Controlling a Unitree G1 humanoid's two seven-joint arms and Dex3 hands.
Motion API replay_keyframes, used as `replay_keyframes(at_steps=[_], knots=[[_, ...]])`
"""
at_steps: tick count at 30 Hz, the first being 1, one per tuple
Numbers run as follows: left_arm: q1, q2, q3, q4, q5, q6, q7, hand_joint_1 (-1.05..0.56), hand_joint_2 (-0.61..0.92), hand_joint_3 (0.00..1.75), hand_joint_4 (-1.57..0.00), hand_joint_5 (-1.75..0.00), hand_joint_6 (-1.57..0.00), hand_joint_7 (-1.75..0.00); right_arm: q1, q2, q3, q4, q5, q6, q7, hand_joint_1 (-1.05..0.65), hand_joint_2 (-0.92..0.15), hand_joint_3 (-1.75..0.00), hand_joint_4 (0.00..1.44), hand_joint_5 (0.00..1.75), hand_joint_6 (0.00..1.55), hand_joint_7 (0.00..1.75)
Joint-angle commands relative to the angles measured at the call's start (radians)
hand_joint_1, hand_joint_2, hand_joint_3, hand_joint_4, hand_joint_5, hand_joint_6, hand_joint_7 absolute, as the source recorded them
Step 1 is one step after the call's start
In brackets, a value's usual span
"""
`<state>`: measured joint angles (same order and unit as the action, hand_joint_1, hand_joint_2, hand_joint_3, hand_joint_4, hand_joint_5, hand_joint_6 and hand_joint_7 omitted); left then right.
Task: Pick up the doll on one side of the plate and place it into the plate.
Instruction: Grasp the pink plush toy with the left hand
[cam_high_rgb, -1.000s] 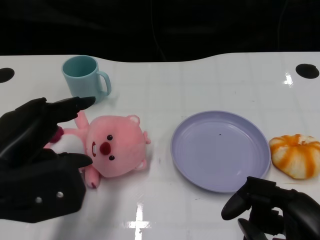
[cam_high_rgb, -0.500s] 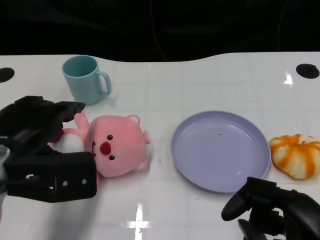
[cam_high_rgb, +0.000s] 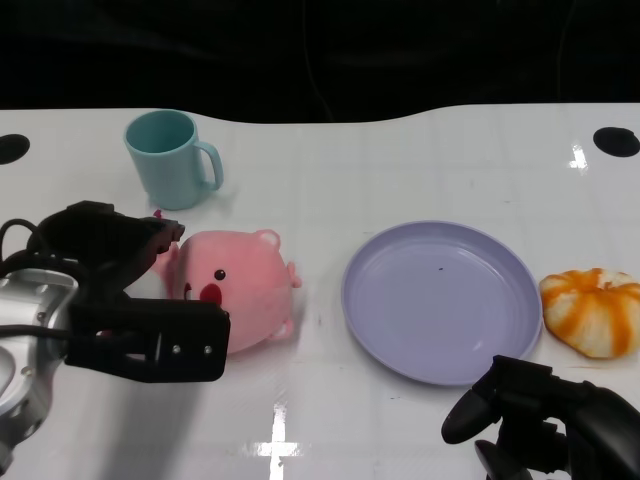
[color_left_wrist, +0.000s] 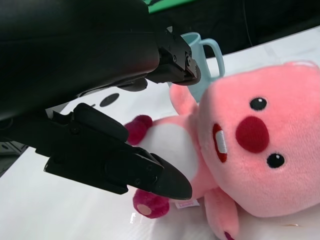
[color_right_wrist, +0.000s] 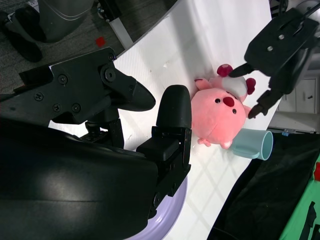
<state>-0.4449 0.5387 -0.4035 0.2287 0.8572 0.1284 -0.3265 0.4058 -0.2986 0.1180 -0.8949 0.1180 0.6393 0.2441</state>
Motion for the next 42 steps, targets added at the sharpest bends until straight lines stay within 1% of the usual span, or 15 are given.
replay_keyframes(at_steps=[1,6,16,24,27,28,29,30,31,32,33,34,37,39,42], knots=[[-0.05,-0.013,-0.031,0.081,0.018,0.007,-0.015,-0.74,0.92,0.02,-0.1,-0.22,-0.27,0.0,0.004,-0.007,0.002,-0.017,0.002,-0.006,-0.002,-0.12,-0.76,-0.88,0.51,1.74,0.47,1.4],[-0.107,-0.073,-0.065,0.241,0.006,0.03,-0.01,-0.72,0.92,0.04,-0.14,-0.2,-0.28,-0.01,0.007,-0.004,-0.006,-0.022,0.01,0.0,-0.001,-0.12,-0.75,-0.89,0.51,1.75,0.47,1.4],[-0.209,-0.201,-0.119,0.627,-0.025,0.007,0.11,-0.68,0.92,0.02,-0.23,-0.12,-0.33,-0.01,0.015,-0.016,-0.017,-0.025,0.008,-0.011,0.01,-0.12,-0.74,-0.89,0.53,1.75,0.47,1.4],[-0.244,-0.265,-0.139,0.792,-0.072,-0.053,0.17,-0.59,0.92,0.02,-0.29,-0.09,-0.44,-0.03,0.02,-0.012,-0.023,-0.035,0.016,0.0,0.008,-0.13,-0.74,-0.9,0.52,1.75,0.47,1.39],[-0.222,-0.281,-0.102,0.825,-0.128,-0.144,0.268,-0.42,0.91,0.02,-0.75,-0.18,-0.89,-0.07,0.018,-0.013,-0.021,-0.032,0.014,-0.006,0.008,-0.12,-0.74,-0.9,0.52,1.74,0.48,1.4],[-0.218,-0.282,-0.097,0.834,-0.139,-0.168,0.292,-0.35,0.91,0.01,-0.84,-0.58,-1.1,-0.09,0.017,-0.012,-0.021,-0.032,0.014,-0.006,0.008,-0.12,-0.74,-0.9,0.52,1.74,0.48,1.4],[-0.213,-0.282,-0.097,0.841,-0.144,-0.187,0.32,-0.32,0.92,0.0,-0.81,-0.87,-1.18,-0.09,0.017,-0.011,-0.021,-0.032,0.016,-0.005,0.008,-0.12,-0.74,-0.9,0.52,1.74,0.48,1.4],[-0.212,-0.282,-0.098,0.849,-0.147,-0.2,0.339,-0.28,0.92,0.01,-0.77,-1.37,-1.25,-0.25,0.016,-0.01,-0.021,-0.032,0.016,-0.005,0.008,-0.12,-0.74,-0.91,0.52,1.75,0.48,1.4],[-0.208,-0.281,-0.102,0.854,-0.145,-0.207,0.362,-0.27,0.92,0.05,-0.75,-1.56,-1.11,-0.57,0.016,-0.011,-0.021,-0.031,0.016,-0.005,0.008,-0.12,-0.74,-0.91,0.52,1.75,0.48,1.4],[-0.206,-0.281,-0.108,0.857,-0.142,-0.21,0.381,-0.26,0.92,0.13,-0.72,-1.65,-0.88,-1.0,0.016,-0.011,-0.021,-0.03,0.016,-0.005,0.008,-0.12,-0.74,-0.91,0.52,1.74,0.48,1.4],[-0.203,-0.279,-0.112,0.858,-0.138,-0.208,0.398,-0.26,0.92,0.2,-0.68,-1.65,-0.79,-1.06,0.016,-0.011,-0.022,-0.029,0.016,-0.005,0.008,-0.12,-0.74,-0.91,0.52,1.74,0.48,1.4],[-0.197,-0.277,-0.11,0.856,-0.142,-0.213,0.422,-0.27,0.92,0.28,-0.66,-1.63,-0.77,-1.09,0.016,-0.01,-0.022,-0.028,0.017,-0.004,0.008,-0.12,-0.74,-0.9,0.52,1.74,0.48,1.4],[-0.181,-0.272,-0.099,0.854,-0.156,-0.222,0.483,-0.23,0.92,0.36,-0.73,-1.73,-0.61,-1.61,0.015,-0.013,-0.021,-0.029,0.015,0.001,0.007,-0.14,-0.74,-0.88,0.53,1.74,0.48,1.39],[-0.172,-0.271,-0.085,0.847,-0.174,-0.227,0.512,-0.22,0.92,0.38,-0.78,-1.74,-0.61,-1.72,0.016,-0.014,-0.021,-0.029,0.013,0.0,0.008,-0.14,-0.75,-0.87,0.53,1.73,0.48,1.39],[-0.15,-0.275,-0.036,0.82,-0.224,-0.232,0.561,-0.2,0.88,0.42,-0.84,-1.75,-0.67,-1.74,0.017,-0.014,-0.025,-0.026,0.015,-0.004,0.01,-0.14,-0.76,-0.86,0.53,1.73,0.49,1.39]])
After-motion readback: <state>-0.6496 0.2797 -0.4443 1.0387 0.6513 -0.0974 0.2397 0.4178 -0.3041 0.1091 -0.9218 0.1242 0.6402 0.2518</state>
